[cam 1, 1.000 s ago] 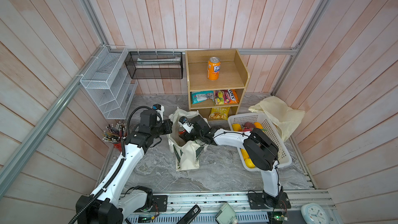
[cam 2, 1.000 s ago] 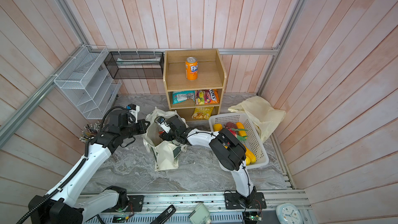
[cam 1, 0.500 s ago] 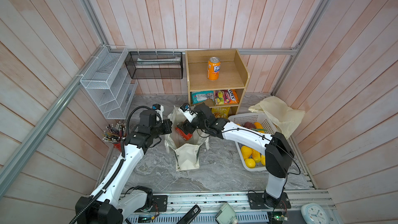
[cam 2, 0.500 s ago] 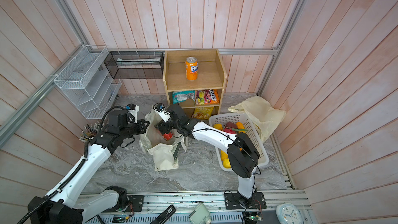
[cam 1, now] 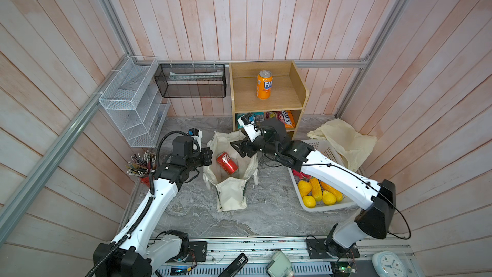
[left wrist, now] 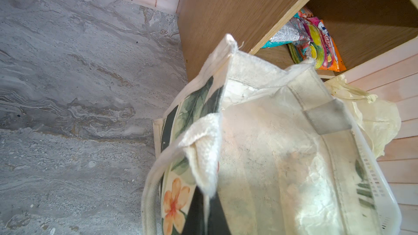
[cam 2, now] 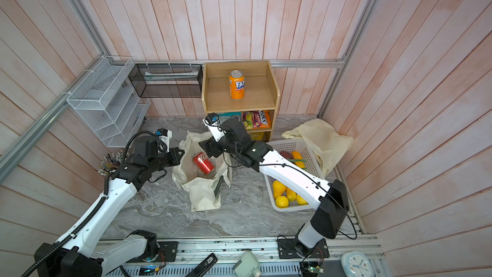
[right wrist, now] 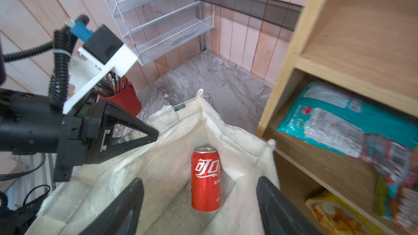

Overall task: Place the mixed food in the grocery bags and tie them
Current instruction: 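Withdraw the right gripper toward the shelf while the left holds the rim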

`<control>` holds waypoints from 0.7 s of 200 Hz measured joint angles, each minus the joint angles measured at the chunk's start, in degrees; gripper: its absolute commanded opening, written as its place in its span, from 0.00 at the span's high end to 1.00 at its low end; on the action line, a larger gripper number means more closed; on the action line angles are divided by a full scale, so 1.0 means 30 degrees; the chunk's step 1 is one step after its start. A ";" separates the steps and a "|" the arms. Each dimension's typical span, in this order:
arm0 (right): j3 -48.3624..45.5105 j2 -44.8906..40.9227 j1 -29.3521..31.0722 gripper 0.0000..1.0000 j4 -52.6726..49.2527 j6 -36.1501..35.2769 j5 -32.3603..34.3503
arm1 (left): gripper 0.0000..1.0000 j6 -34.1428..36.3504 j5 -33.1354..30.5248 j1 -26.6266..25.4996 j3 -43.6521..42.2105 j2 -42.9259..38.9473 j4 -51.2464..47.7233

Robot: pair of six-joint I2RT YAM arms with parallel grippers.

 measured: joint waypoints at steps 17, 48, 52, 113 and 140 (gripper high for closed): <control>-0.1683 -0.1581 -0.0867 0.22 -0.0073 0.1020 0.0124 | 1.00 0.0109 -0.0015 0.0000 0.0015 0.0000 -0.0029; -0.4277 -0.2798 -0.2368 0.22 -0.0080 0.2630 -0.0219 | 1.00 0.0219 -0.0066 0.0000 0.0029 0.0000 -0.0058; -0.4415 -0.2798 -0.2433 0.22 -0.0102 0.2761 -0.0306 | 1.00 0.0219 -0.0066 0.0000 0.0029 0.0000 -0.0058; -0.4685 -0.2463 -0.2484 0.34 -0.0175 0.4087 -0.2178 | 1.00 0.0219 -0.0117 0.0000 0.0029 0.0000 -0.0066; -0.4685 -0.1843 -0.2477 0.51 0.0058 0.4488 -0.2885 | 1.00 0.0211 -0.0153 0.0000 0.0029 0.0000 -0.0109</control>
